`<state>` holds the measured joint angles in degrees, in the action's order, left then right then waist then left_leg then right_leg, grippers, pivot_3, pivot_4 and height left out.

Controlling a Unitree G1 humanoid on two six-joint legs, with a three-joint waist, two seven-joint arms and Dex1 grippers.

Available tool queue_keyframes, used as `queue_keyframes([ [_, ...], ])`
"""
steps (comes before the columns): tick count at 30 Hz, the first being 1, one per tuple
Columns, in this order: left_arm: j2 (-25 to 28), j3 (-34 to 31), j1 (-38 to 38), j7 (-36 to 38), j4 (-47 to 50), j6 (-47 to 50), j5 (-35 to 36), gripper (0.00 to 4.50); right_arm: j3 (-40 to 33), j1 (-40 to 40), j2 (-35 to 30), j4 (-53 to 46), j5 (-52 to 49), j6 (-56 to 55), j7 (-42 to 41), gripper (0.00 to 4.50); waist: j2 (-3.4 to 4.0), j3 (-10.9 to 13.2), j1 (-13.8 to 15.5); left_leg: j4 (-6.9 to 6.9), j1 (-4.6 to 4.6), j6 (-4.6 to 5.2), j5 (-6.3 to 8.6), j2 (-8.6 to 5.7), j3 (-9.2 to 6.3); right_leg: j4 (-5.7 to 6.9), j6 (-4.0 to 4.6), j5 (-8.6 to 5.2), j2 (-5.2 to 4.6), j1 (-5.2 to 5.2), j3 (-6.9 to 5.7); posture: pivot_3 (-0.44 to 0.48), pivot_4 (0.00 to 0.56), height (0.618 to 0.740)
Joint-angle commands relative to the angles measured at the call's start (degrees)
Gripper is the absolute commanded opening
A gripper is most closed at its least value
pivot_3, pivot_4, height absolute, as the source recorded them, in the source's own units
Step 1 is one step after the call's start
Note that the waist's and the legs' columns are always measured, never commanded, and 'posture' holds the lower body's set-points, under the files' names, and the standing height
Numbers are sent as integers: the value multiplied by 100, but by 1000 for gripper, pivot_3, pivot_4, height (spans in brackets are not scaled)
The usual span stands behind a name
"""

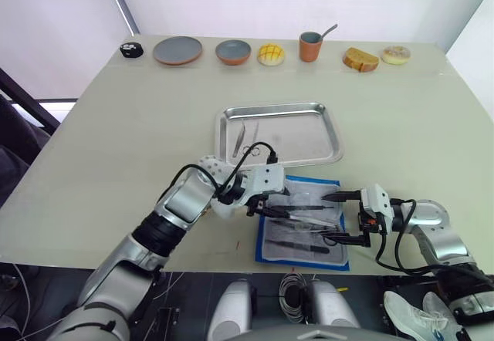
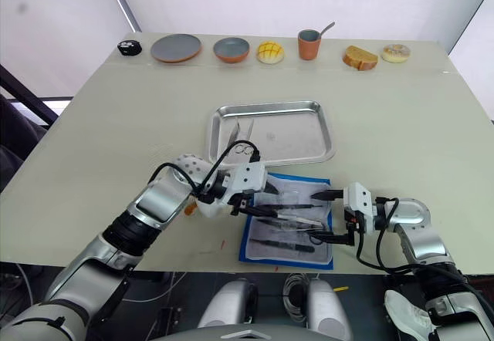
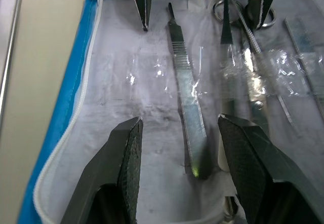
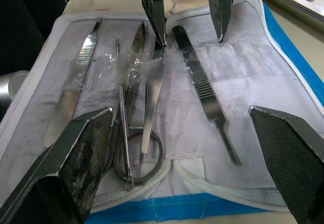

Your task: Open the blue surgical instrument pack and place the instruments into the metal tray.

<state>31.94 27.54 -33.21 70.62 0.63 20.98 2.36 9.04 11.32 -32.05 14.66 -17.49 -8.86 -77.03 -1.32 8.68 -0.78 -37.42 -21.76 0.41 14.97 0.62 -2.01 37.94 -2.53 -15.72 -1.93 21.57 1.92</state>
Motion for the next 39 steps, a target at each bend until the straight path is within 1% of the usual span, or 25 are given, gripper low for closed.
queue_keyframes([
  [1,-10,114,-5,-48,-111,-75,-182,2545,202,-170,6,205,218,170,2,4500,0,0,0,0,0,0,0,0,-1,0,0,0,0,0,0,0,150,740],
  [7,-70,175,-14,8,-181,-165,-248,2545,202,-167,3,225,218,149,-8,4500,0,0,-1,0,0,0,0,-1,-1,0,0,0,1,0,0,0,150,740],
  [12,-230,42,-30,-37,-177,100,-103,2545,196,-156,3,222,218,161,0,4500,0,0,0,0,0,0,0,0,-1,0,0,0,1,0,0,0,150,740],
  [20,-201,129,-49,-32,-379,-139,-311,2545,190,-113,-2,254,220,155,-6,4500,0,0,-1,-1,1,0,0,-1,-1,1,0,0,1,0,0,0,150,740],
  [23,-242,128,-31,-149,-457,-160,-388,2545,196,-92,11,274,224,149,-6,4500,1,-2,0,-1,1,0,0,-1,-1,1,0,0,1,-1,0,0,150,740],
  [27,-224,144,6,-153,-492,-247,-418,1512,200,-95,19,279,219,148,-7,4500,1,-4,0,-1,2,0,0,0,0,2,0,0,0,-1,0,0,150,740],
  [28,-195,163,28,-121,-480,-304,-422,1014,201,-98,20,282,218,150,-8,4500,1,-4,-1,-1,2,0,0,0,0,2,0,0,0,-1,0,0,150,740],
  [29,-173,170,44,-101,-465,-335,-423,705,202,-103,20,275,216,157,-6,4500,1,-4,-2,-1,2,0,0,0,0,2,0,0,0,-1,0,0,150,740],
  [33,-167,162,62,-54,-453,-344,-413,705,206,-125,18,268,216,170,-7,4500,1,-4,-4,-1,2,0,0,0,-1,3,0,0,1,-1,1,0,150,740],
  [34,-171,161,61,-47,-449,-340,-413,202,207,-126,19,268,216,173,-7,4500,1,-4,-5,-1,2,0,0,0,-1,3,0,0,1,-1,1,0,150,740],
  [35,-178,160,58,-43,-441,-330,-416,31,207,-126,21,268,215,174,-7,4500,2,-5,-6,-1,3,0,0,0,0,2,0,0,1,-1,2,0,150,740],
  [39,-215,127,-14,-24,-344,-197,-381,31,231,-95,49,293,239,178,4,4500,2,-5,-7,-1,3,0,0,0,0,3,0,0,2,-1,2,0,150,740],
])
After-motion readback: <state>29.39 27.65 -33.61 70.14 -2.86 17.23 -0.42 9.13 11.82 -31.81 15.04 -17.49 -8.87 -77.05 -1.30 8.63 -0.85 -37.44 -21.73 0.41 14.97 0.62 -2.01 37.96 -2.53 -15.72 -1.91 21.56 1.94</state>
